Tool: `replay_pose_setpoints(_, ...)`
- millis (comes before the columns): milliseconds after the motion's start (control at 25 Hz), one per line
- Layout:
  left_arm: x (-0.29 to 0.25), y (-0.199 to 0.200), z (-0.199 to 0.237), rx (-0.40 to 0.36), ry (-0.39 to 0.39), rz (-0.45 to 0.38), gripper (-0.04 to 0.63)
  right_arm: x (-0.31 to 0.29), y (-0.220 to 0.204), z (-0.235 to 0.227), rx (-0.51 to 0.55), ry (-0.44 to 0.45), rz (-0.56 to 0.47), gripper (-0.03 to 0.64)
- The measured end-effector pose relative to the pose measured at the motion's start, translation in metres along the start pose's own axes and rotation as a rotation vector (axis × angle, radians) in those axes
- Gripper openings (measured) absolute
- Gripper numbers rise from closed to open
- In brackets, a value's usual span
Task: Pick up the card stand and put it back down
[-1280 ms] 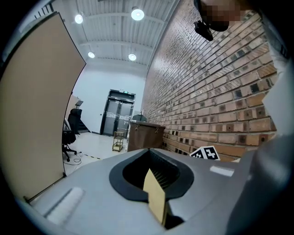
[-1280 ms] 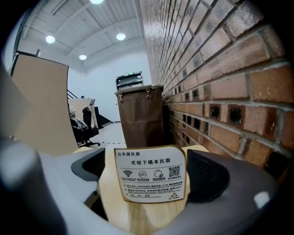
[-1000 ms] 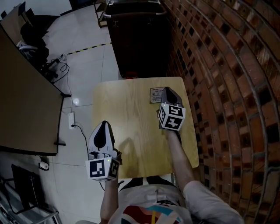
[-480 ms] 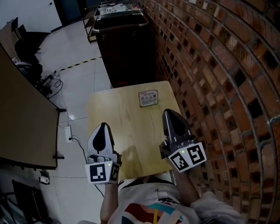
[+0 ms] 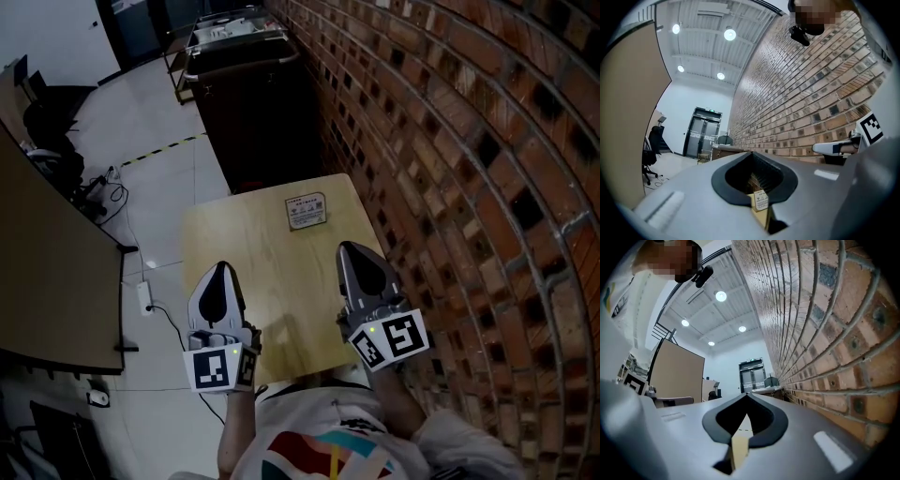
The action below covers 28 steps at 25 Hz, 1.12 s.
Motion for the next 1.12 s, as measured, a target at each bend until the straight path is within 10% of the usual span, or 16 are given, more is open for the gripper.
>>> replay_pose_setpoints(1120, 0.019, 0.008, 0.018, 0.008, 0.090, -0.012, 0.005, -0.010, -0.008, 0.013, 0.033, 0.031, 0.052, 0.002)
Point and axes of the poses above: the fingertips, and each gripper's own axes: x backward along the fingers, z to its left, y out of its top, the point moved 8 cm from there along x, backward along the fingers, and after that the axes turned 8 degrees about -z, right-handed, at the moved point
